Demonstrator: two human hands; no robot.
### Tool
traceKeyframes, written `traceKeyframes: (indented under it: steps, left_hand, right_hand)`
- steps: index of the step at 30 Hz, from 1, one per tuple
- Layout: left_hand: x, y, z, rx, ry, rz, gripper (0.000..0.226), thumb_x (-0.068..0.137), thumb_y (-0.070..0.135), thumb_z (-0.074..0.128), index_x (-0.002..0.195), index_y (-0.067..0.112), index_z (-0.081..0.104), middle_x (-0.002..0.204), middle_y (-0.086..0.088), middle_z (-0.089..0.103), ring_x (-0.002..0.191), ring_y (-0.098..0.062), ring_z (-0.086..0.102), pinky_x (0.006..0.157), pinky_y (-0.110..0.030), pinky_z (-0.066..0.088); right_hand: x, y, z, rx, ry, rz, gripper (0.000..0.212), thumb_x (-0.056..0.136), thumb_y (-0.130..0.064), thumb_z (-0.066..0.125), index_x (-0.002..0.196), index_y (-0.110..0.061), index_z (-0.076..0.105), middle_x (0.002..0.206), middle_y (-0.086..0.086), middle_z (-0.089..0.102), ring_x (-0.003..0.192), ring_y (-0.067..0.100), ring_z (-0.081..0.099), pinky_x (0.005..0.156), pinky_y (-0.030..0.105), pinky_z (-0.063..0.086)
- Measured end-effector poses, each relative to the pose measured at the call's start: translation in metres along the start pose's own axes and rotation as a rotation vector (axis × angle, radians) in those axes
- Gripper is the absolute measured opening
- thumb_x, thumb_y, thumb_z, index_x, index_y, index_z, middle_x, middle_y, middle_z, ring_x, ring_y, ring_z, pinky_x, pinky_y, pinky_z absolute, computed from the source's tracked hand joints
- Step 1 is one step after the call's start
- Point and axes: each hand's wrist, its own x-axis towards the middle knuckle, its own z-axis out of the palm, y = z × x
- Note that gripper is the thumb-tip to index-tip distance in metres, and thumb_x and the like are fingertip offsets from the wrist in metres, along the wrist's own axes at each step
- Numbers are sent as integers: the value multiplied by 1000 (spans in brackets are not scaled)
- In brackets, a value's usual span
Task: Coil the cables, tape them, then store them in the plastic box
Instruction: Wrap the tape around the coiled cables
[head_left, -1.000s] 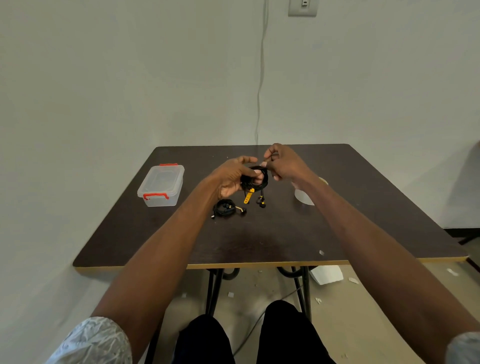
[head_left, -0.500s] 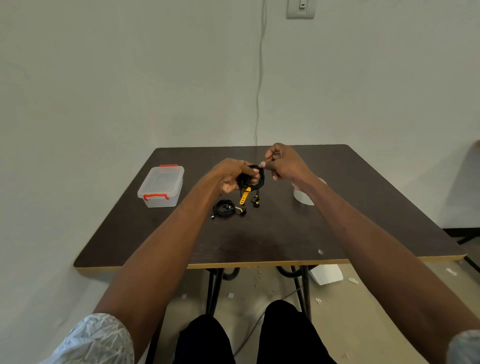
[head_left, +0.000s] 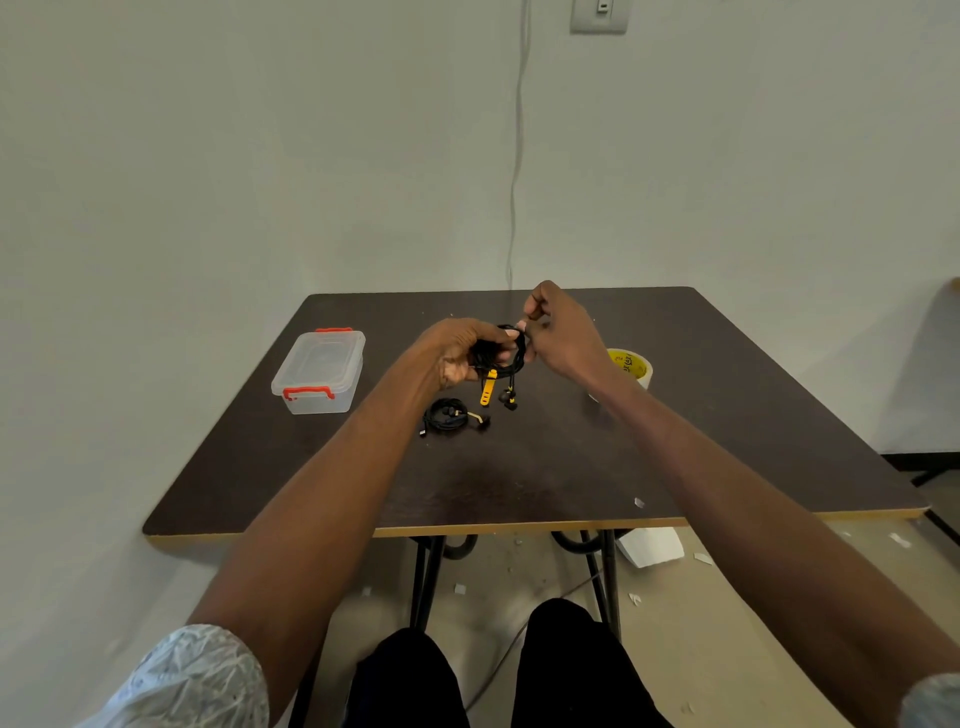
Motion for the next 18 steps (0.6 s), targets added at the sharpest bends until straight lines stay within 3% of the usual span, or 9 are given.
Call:
traceKeyframes:
  steps: [5, 8, 12, 18]
  left_hand:
    - [3, 3, -1, 24, 3, -54, 4, 82, 4, 70, 79, 5, 67, 65, -2, 69, 55, -10, 63, 66, -24, 56]
    - [3, 4, -2, 14, -11, -82, 3, 83, 1, 67, 81, 3, 66, 66, -5, 69, 55, -11, 65, 63, -25, 57]
    - [5, 4, -7, -52, -39, -88, 10, 81, 0, 63, 90, 0, 65, 85, -11, 70, 69, -17, 68, 74, -34, 57]
    - [1, 5, -6, -6, -91, -50, 16, 79, 13, 72, 92, 5, 70, 85, -10, 72, 78, -20, 67, 83, -38, 55]
  right_hand:
    - [-1, 1, 3, -45, -1, -46, 12, 94, -4, 53, 93, -14, 46, 90, 7, 61, 54, 15, 67, 50, 21, 49]
    - [-2, 1, 4, -41, -1, -53, 11, 94, -5, 54, 93, -14, 47, 89, 5, 61, 55, 13, 67, 49, 15, 46]
    - [-4, 2, 4, -39, 16, -52, 10, 95, -8, 54, 94, -15, 47, 89, 1, 61, 58, 13, 68, 50, 13, 44]
    - [-4, 4, 4, -118, 35, -84, 14, 92, -8, 55, 92, -18, 46, 94, 3, 63, 76, 24, 68, 65, 35, 52]
